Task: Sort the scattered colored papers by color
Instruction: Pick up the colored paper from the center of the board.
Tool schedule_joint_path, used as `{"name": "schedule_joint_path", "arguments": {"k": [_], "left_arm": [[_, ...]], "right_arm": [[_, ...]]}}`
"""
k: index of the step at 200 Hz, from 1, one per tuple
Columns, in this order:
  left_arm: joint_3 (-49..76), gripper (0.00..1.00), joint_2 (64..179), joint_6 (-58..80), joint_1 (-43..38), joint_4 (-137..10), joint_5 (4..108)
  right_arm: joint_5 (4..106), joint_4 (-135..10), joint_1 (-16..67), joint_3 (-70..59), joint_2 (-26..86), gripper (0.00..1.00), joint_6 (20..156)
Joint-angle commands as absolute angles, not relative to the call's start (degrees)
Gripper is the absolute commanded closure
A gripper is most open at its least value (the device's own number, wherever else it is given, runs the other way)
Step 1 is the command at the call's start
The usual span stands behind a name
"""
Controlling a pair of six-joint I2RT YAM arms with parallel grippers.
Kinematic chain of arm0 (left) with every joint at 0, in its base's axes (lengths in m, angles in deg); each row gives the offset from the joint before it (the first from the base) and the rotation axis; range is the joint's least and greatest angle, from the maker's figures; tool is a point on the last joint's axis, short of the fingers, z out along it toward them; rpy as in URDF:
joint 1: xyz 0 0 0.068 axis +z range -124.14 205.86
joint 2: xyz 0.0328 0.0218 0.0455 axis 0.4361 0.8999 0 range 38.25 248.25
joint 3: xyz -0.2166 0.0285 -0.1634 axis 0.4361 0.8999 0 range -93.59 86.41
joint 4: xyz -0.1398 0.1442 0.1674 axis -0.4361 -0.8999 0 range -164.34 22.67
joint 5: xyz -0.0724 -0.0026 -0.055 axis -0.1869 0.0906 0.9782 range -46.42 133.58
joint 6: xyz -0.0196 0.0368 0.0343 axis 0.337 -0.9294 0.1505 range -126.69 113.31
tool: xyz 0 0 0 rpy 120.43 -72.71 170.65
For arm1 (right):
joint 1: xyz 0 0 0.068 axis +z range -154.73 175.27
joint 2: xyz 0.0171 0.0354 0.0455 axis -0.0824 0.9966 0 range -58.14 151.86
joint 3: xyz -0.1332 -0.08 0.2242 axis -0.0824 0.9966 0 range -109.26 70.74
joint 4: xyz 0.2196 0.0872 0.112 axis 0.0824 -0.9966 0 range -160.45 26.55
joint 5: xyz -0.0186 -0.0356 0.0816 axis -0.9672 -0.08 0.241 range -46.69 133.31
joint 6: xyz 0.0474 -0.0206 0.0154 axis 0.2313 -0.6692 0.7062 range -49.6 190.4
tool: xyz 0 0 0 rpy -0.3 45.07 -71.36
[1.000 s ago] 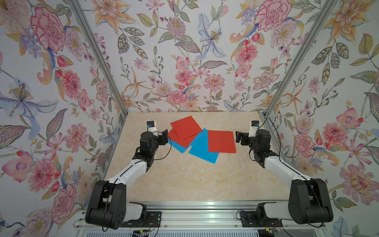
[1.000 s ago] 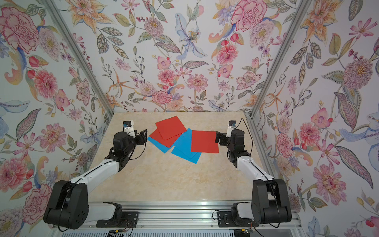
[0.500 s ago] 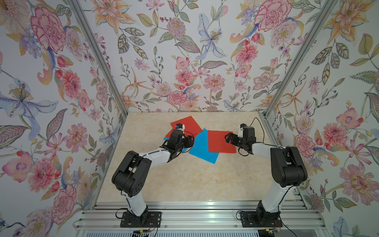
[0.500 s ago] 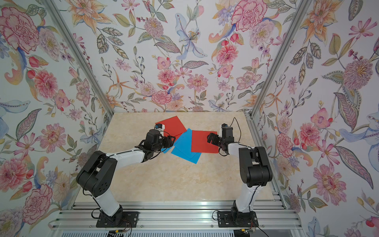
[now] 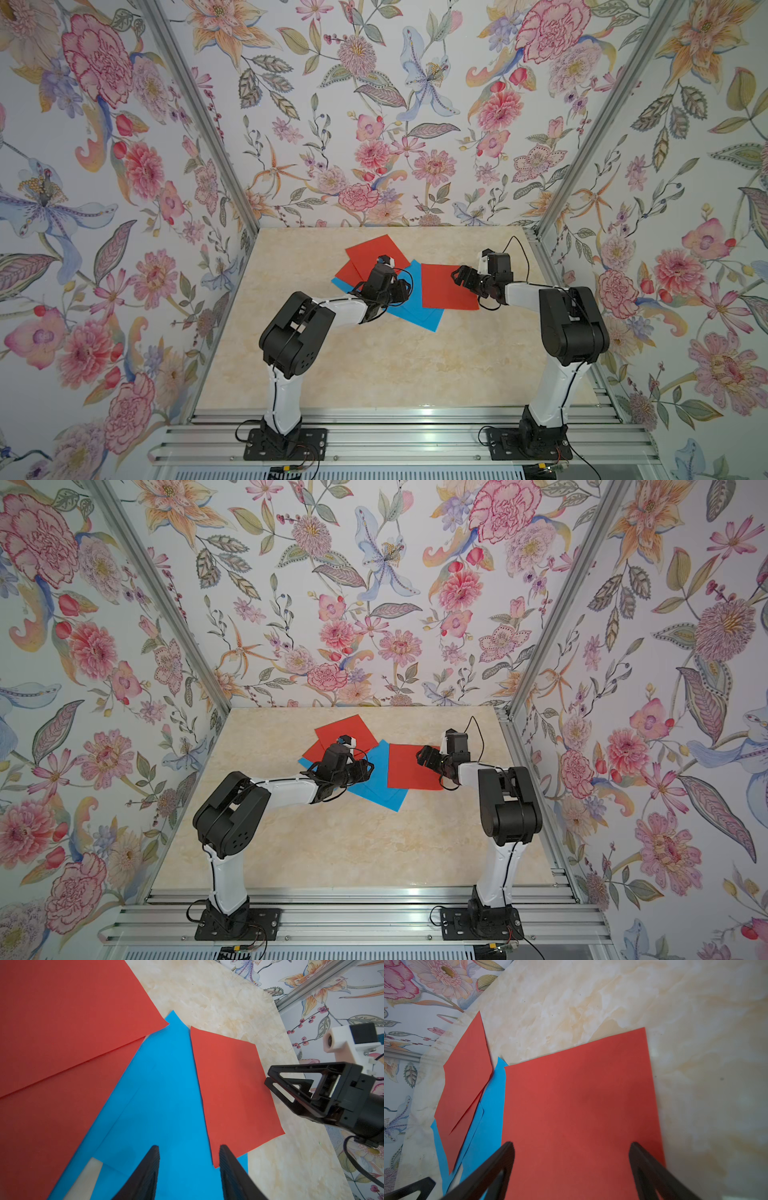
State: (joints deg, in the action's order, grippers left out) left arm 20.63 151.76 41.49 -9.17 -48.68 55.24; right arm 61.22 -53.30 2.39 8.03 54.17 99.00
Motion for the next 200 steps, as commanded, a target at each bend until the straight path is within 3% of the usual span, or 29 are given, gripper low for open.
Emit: {"name": "schedule_joint_path", "arguments": {"k": [1,60,83,200], "left_arm": [[17.8,0.50,153.5,43.6,-10.5,-49.7,56.2],[15.7,0.48,157.1,51.1,-12.2,-50.2,59.9],[15.1,0.48,158.9,54.3,-13.1,-50.2,61.2],[11.9,0.47,166.0,63.5,-16.4,-50.2,63.4]], "right_arm": [[60.6,-57.0,3.0,5.7,56.1,0.10,99.3],[60.9,-57.1,3.0,5.8,57.8,0.08,99.8],[61.8,-57.6,3.0,6.0,58.0,0.00,98.8],[62.5,-57.5,3.1,6.8,58.1,0.00,99.5]]}}
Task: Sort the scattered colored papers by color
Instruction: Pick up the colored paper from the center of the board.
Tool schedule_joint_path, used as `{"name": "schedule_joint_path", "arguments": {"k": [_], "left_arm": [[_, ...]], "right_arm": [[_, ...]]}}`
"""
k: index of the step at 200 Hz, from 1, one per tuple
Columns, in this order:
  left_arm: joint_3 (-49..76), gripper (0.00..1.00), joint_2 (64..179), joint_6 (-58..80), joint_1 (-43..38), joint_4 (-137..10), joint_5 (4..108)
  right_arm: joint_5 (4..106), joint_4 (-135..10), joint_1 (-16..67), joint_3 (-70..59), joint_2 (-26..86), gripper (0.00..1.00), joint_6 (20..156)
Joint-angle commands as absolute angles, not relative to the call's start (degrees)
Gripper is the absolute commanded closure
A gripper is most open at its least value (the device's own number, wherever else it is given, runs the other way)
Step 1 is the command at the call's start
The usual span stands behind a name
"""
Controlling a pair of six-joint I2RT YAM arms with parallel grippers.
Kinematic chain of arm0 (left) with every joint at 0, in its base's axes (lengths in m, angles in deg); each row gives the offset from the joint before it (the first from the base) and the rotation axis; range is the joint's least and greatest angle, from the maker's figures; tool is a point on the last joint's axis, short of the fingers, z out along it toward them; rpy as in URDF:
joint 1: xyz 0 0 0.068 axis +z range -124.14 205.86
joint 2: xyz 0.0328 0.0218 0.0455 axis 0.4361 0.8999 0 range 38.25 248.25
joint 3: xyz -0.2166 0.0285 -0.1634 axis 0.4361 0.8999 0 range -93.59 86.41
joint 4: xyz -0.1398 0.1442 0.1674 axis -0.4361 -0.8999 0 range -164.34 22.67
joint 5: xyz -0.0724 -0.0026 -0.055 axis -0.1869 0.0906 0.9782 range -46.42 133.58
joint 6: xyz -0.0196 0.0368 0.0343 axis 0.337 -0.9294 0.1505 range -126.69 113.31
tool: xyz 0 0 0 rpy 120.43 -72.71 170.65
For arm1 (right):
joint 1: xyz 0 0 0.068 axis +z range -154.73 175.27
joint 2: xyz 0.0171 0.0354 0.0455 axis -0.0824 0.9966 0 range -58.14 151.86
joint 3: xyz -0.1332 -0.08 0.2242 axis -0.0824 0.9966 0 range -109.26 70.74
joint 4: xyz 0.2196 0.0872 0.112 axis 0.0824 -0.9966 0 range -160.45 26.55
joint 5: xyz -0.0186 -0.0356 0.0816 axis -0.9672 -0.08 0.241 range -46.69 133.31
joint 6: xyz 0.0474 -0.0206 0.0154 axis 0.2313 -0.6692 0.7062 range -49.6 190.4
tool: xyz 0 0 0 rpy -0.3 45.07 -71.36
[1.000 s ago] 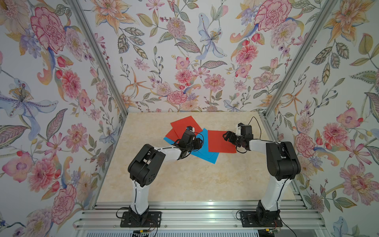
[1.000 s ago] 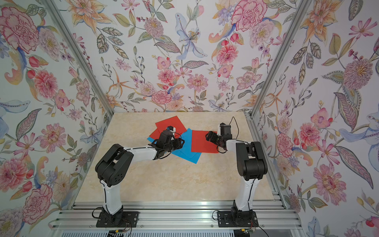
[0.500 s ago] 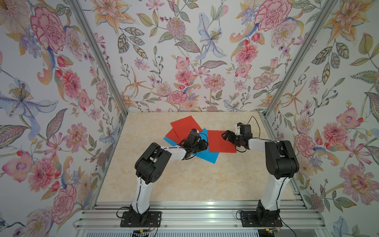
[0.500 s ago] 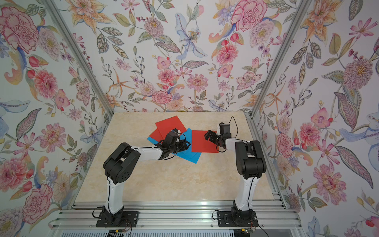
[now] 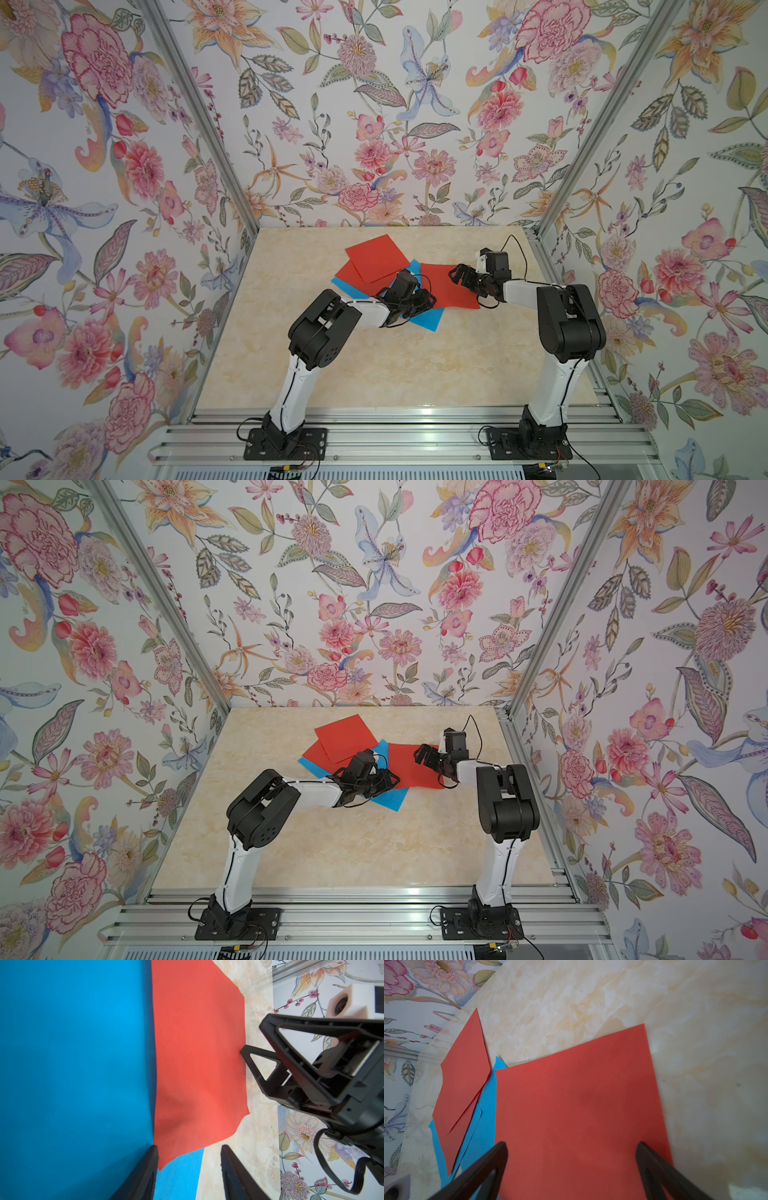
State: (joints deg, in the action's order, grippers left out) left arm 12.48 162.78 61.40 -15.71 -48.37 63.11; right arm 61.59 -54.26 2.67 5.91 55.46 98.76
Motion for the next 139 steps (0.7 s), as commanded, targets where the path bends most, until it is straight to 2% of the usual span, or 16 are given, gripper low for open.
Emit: {"name": "schedule_joint_path", "arguments": {"k": [1,36,71,139], "left_arm": [[11.9,0.47,166.1,63.5,-16.4,-50.2,63.4],[14.3,0.47,164.1,65.2,-16.4,-51.5,61.8],[9.6,0.44,162.5,58.5,-16.4,-67.6,56.8],[3.5,0.42,168.7,60.1,-16.2,-70.1,57.9]], "right_arm": [[62.5,-57.5,3.1,6.8,58.1,0.00,99.4],[62.7,-58.1,3.0,6.8,58.0,0.00,98.9],[62.8,-58.7,2.9,6.8,57.9,0.00,98.5],[63.2,-58.6,2.9,7.1,57.7,0.00,98.7]]}}
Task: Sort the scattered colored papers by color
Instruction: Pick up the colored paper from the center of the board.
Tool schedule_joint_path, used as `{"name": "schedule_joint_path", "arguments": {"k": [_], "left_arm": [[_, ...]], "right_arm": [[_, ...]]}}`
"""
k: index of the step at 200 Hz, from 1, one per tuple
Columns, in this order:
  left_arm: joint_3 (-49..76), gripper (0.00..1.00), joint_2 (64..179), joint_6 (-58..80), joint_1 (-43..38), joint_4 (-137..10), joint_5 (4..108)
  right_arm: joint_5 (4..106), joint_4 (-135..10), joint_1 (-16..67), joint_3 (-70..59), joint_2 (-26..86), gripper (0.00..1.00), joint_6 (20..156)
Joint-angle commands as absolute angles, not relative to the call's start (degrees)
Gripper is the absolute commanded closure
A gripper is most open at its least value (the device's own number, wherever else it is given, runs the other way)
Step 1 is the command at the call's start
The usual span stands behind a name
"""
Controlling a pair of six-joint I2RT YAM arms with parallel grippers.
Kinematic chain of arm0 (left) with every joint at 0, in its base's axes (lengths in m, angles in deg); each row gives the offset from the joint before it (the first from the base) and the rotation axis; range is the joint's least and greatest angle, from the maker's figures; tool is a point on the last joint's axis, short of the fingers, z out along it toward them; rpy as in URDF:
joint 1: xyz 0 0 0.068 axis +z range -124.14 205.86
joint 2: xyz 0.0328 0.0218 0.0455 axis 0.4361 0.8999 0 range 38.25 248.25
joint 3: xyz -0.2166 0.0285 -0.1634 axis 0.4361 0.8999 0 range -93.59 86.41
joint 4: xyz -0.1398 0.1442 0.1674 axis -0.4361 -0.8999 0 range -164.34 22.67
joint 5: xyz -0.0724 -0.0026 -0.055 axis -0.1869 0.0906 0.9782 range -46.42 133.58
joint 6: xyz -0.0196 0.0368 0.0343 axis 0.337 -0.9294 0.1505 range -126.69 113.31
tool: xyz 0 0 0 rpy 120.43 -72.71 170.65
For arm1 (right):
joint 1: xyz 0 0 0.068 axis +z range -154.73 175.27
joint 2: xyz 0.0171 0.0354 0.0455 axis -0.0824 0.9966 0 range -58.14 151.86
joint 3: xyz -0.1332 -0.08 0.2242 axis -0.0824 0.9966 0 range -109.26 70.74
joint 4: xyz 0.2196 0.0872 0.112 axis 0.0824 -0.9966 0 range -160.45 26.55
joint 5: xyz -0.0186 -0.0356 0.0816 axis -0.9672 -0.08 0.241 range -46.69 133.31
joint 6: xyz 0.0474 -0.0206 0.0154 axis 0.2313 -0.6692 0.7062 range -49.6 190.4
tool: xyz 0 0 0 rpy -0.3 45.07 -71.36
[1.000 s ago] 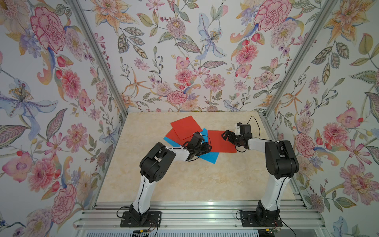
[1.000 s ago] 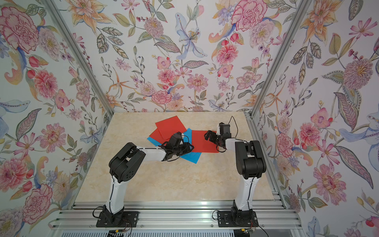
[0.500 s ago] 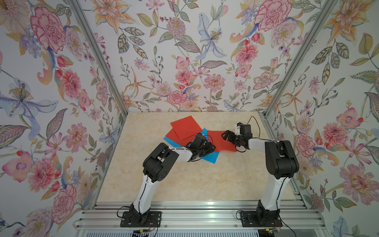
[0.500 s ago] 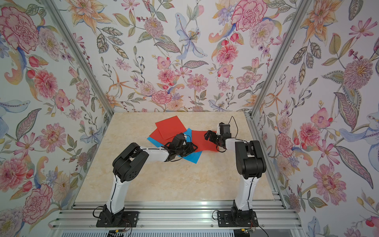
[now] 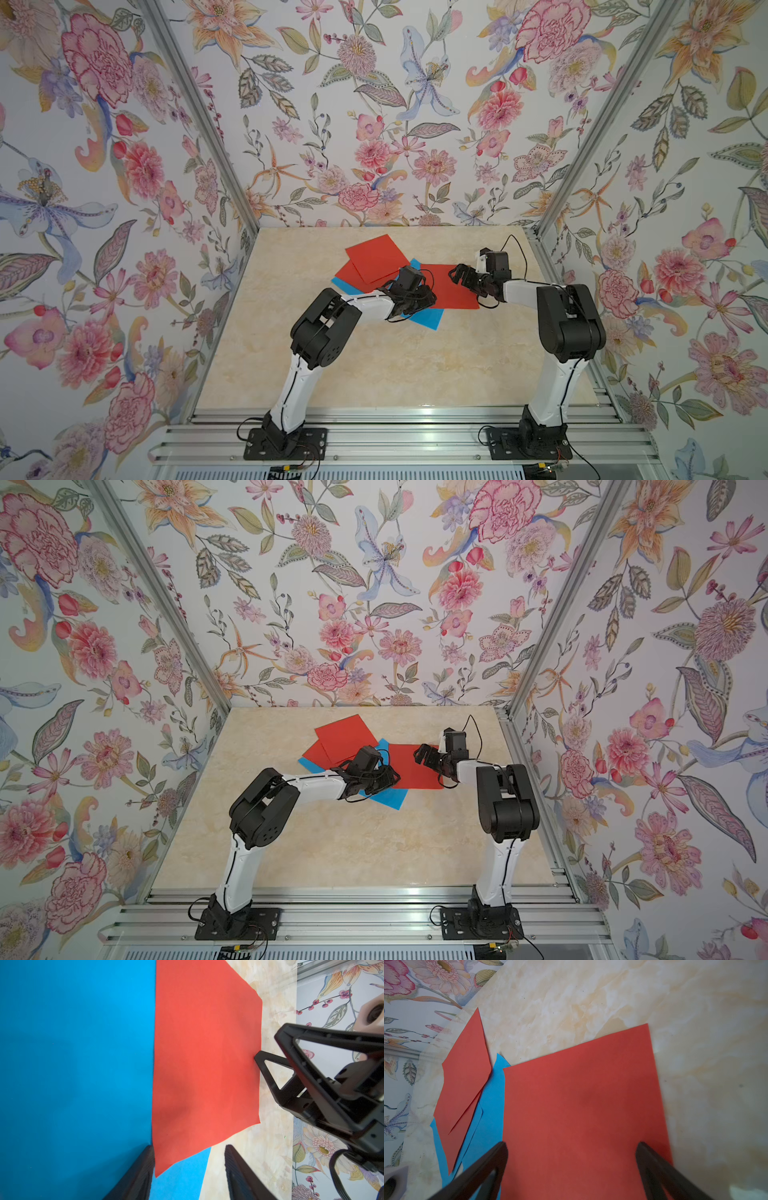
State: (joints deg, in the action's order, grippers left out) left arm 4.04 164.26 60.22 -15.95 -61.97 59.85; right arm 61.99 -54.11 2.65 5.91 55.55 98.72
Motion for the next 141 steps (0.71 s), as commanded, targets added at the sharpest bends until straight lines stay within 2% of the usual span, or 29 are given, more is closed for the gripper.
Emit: {"name": "schedule_joint_path", "arguments": {"k": [1,92,141], "left_arm": [[3.4,0.42,168.8,60.0,-16.2,-70.2,57.9],[-1.5,0.40,173.0,59.1,-15.3,-71.4,58.2],[-4.0,0.39,174.4,53.5,-13.4,-71.2,58.5]], "right_arm": [[63.2,-58.6,3.0,7.1,57.8,0.00,98.6],[64.0,-57.6,3.0,7.7,58.3,0.00,99.1],[64.6,-57.6,3.0,7.8,58.3,0.00,99.0]]}}
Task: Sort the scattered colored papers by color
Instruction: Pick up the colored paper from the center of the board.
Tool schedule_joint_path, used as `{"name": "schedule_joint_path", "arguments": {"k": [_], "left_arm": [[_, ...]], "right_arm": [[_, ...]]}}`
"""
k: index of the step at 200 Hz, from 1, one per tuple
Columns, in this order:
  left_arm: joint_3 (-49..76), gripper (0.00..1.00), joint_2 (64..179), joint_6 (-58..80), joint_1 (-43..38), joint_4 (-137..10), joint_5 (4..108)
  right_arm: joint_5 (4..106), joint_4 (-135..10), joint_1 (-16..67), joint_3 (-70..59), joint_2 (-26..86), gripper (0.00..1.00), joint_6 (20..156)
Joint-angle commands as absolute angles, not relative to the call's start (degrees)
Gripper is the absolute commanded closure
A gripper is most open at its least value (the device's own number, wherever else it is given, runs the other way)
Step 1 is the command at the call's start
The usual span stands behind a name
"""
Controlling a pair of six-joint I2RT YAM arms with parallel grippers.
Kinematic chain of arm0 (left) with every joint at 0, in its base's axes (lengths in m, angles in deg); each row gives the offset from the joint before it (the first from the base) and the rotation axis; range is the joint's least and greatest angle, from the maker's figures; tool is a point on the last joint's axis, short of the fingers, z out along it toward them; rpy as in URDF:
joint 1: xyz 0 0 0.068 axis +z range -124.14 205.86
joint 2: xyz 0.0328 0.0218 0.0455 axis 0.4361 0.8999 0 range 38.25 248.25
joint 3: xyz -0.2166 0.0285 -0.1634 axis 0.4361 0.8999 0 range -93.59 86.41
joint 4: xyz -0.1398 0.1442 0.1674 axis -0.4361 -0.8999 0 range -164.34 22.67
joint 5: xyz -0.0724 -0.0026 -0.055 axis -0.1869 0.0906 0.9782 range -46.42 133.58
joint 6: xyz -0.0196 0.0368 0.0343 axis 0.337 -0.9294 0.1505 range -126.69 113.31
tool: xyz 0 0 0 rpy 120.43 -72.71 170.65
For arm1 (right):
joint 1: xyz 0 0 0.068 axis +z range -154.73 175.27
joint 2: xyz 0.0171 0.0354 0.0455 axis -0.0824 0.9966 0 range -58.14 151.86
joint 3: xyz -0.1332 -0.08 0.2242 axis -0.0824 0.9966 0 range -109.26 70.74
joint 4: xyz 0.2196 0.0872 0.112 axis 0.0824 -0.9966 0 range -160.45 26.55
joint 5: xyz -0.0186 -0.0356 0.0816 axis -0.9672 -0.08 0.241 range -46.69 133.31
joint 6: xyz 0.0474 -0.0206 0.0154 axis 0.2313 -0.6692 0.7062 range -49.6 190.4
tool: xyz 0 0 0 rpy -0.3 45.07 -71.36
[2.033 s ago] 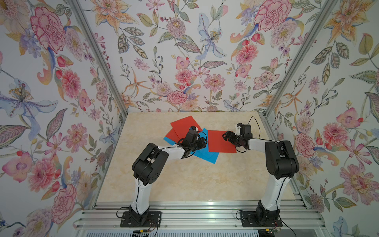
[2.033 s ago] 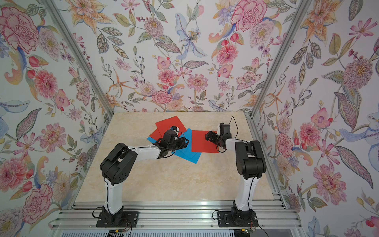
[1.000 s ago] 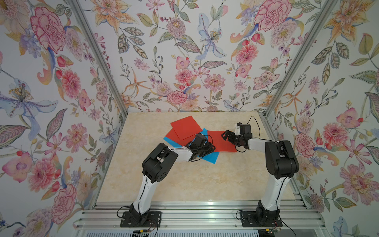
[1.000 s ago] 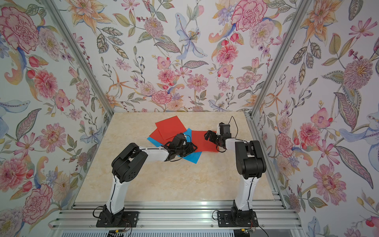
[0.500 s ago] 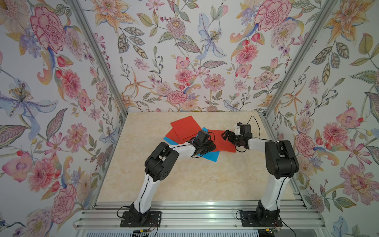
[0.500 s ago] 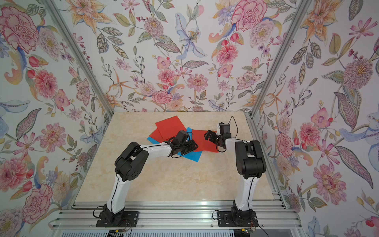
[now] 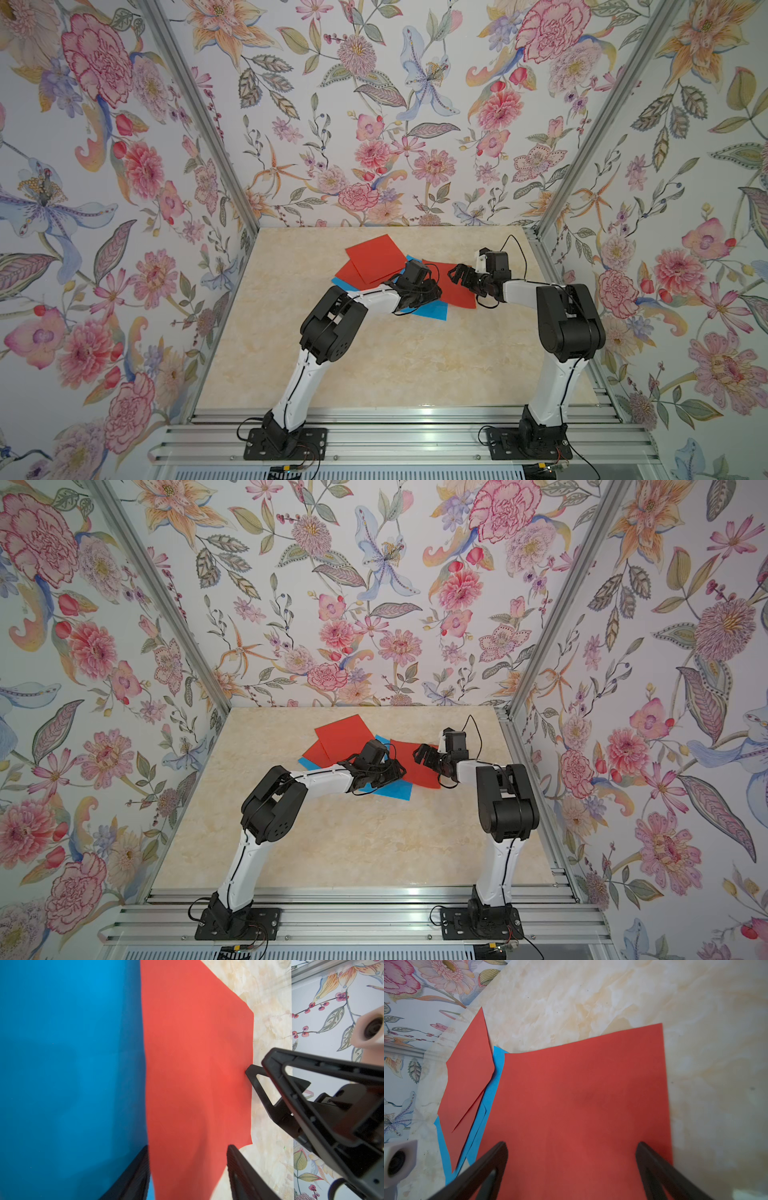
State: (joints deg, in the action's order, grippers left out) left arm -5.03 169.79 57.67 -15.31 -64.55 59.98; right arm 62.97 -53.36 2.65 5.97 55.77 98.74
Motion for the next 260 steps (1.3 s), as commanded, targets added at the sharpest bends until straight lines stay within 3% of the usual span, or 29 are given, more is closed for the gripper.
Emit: {"name": "schedule_joint_path", "arguments": {"k": [1,31,76,129,153,208,260], "left_arm": [[-4.0,0.39,174.3,53.3,-13.3,-71.2,58.5],[-4.5,0.38,172.9,49.2,-12.1,-71.0,57.7],[-5.5,0.52,174.6,48.7,-10.4,-71.0,59.4],[-5.5,0.79,174.8,49.3,-10.4,-71.1,59.2],[-5.9,1.00,174.6,49.3,-10.4,-70.9,59.4],[-7.5,1.00,170.5,47.4,-10.4,-70.9,62.4],[-6.9,1.00,158.7,43.4,-10.3,-71.0,63.3]], "right_arm": [[64.5,-57.6,3.0,7.8,58.3,0.00,99.0],[64.7,-57.7,3.0,8.0,58.5,0.00,98.8],[65.0,-57.7,3.2,8.1,58.6,0.00,98.7],[65.2,-57.9,3.7,8.0,59.2,0.00,98.4],[64.9,-58.2,4.7,7.5,59.0,0.00,97.1],[61.5,-65.7,8.4,3.3,54.4,0.00,92.2],[54.9,-75.6,10.2,0.8,41.8,0.00,88.8]]}}
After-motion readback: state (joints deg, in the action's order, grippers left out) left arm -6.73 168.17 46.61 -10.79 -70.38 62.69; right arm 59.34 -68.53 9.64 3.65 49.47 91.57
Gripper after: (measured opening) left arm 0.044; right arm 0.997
